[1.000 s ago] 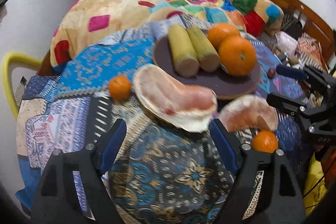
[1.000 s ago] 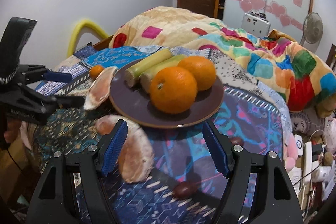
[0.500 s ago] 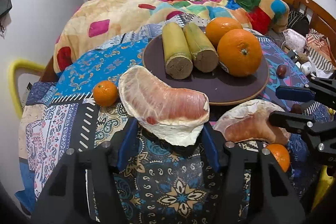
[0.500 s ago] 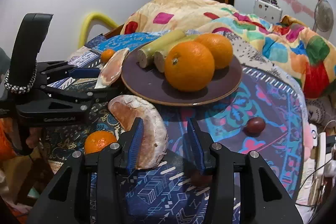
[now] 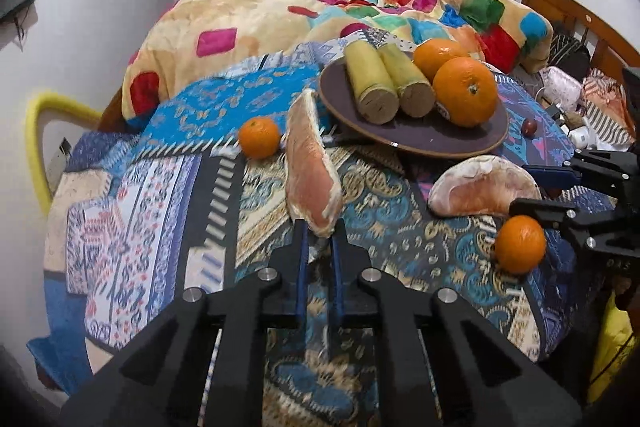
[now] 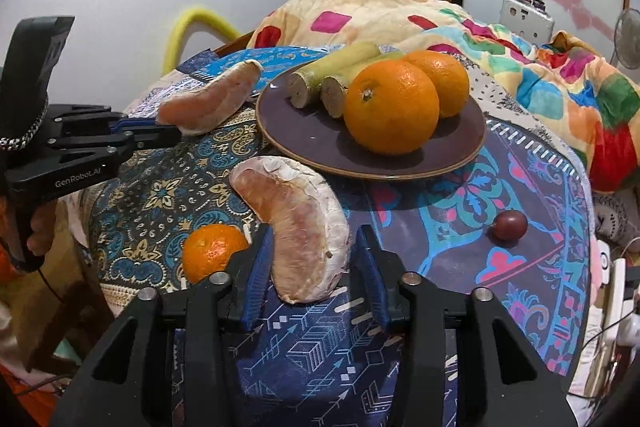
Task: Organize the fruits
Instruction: 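Lift the pomelo segment with the left tool while the right tool closes on the other segment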
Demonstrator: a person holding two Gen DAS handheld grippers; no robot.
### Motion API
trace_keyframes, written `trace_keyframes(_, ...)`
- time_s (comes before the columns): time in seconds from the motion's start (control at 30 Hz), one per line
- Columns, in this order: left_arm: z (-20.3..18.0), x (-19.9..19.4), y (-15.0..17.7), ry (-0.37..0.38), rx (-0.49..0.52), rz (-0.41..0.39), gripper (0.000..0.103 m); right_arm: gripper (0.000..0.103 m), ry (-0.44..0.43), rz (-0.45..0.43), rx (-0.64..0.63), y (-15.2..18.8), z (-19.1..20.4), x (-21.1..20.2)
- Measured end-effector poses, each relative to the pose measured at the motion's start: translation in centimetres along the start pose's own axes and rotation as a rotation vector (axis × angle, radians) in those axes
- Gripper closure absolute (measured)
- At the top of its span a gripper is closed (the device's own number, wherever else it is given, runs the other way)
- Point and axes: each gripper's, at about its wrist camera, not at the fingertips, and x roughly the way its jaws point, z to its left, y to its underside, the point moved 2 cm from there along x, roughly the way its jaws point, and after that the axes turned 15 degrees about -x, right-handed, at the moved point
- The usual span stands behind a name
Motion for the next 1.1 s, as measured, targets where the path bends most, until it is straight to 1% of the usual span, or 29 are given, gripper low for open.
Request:
trace_keyframes(0.13, 1.2, -1.1, 0.7, 0.024, -0.04, 0.011, 0.094, 0.071, 0.047, 0.002, -0.024, 0.3, 0.6, -0.5)
trace_keyframes(0.17, 1.4, -1.5, 1.1, 0.03, -0.049, 0.014, 0.094, 0.073, 0.059, 0.004, -0.027, 0.5, 0.8, -0.8)
trace_keyframes(0.2, 1.6, -1.8, 1.4, 0.032, -0.052, 0.017, 0.094, 0.076, 0.064, 0.004, -0.024, 0.6, 0.9, -1.1)
trace_keyframes(0.3, 1.9, -2.9, 2.6, 0.032, -0.051, 0.022, 0.094, 0.079, 0.062, 0.01, 0.01, 1.3, 0.7, -2.2)
trace_keyframes(0.6, 2.4, -6.0, 5.8, 0.032, -0.029, 0.044, 0.094, 0.08, 0.076, 0.031, 0.048, 3.8, 2.2, -5.0)
trace_keyframes(0.67, 2.3, -6.3, 6.2, 0.021, -0.021, 0.043, 0.094, 0.08, 0.084, 0.038, 0.051, 4.3, 2.5, -5.6)
trace_keyframes(0.8, 2.2, -6.2, 6.4, 0.027, -0.021, 0.075, 0.092, 0.079, 0.098, 0.05, 0.074, 4.8, 2.5, -6.1)
trace_keyframes(0.87, 2.0, -6.1, 6.4, 0.028, -0.016, 0.079, 0.084, 0.078, 0.116, 0.054, 0.077, 4.8, 2.6, -6.2)
trace_keyframes(0.9, 1.9, -6.1, 6.3, 0.026, -0.01, 0.08, 0.072, 0.075, 0.12, 0.053, 0.078, 4.8, 2.7, -6.3)
trace_keyframes(0.93, 1.8, -6.0, 6.2, 0.017, -0.008, 0.077, 0.056, 0.072, 0.122, 0.051, 0.078, 4.8, 2.8, -6.3)
trace_keyframes(0.97, 1.8, -5.9, 6.2, 0.011, -0.011, 0.067, 0.051, 0.064, 0.123, 0.048, 0.076, 4.8, 2.9, -6.3)
trace_keyframes(1.0, 1.6, -5.7, 6.1, 0.018, -0.011, 0.068, 0.048, 0.057, 0.129, 0.042, 0.074, 4.6, 3.0, -6.3)
trace_keyframes(1.1, 1.2, -4.9, 6.0, 0.046, -0.011, 0.106, 0.048, 0.056, 0.146, 0.034, 0.058, 4.3, 3.4, -5.9)
